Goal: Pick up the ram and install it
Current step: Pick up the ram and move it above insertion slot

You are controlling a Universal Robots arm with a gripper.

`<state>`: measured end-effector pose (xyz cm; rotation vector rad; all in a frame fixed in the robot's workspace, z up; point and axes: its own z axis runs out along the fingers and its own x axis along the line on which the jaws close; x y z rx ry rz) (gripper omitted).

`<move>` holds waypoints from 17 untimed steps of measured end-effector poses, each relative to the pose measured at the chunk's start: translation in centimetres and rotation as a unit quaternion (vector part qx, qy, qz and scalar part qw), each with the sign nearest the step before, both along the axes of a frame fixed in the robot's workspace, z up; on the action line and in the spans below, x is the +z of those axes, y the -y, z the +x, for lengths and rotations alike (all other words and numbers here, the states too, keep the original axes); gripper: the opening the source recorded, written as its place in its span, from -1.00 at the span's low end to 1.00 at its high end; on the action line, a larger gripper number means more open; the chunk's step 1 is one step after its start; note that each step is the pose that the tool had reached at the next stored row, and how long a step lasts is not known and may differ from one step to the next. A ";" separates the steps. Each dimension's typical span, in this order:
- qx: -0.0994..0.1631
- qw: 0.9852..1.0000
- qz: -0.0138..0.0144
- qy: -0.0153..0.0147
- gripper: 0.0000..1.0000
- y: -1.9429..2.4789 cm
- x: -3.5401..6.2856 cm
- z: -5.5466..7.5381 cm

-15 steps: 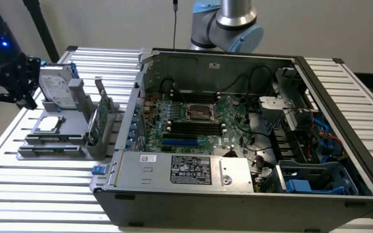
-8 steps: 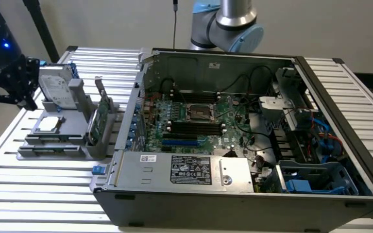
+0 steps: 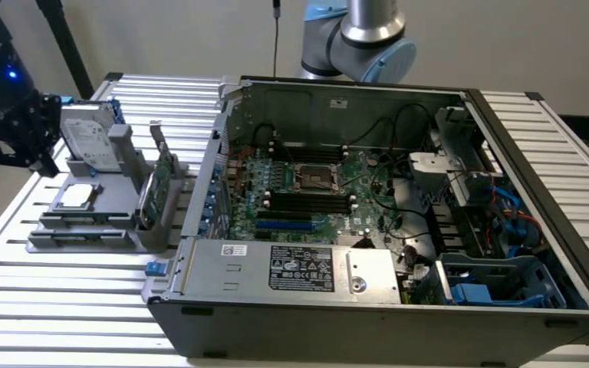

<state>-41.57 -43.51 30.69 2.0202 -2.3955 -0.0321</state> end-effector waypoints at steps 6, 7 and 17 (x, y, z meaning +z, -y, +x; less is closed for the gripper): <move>0.032 0.999 0.000 0.000 -0.79 0.07 -0.22 0.0; 0.036 0.999 0.000 0.000 -0.79 0.09 -0.24 0.0; 0.060 0.998 0.000 0.000 -0.79 0.90 -0.27 0.0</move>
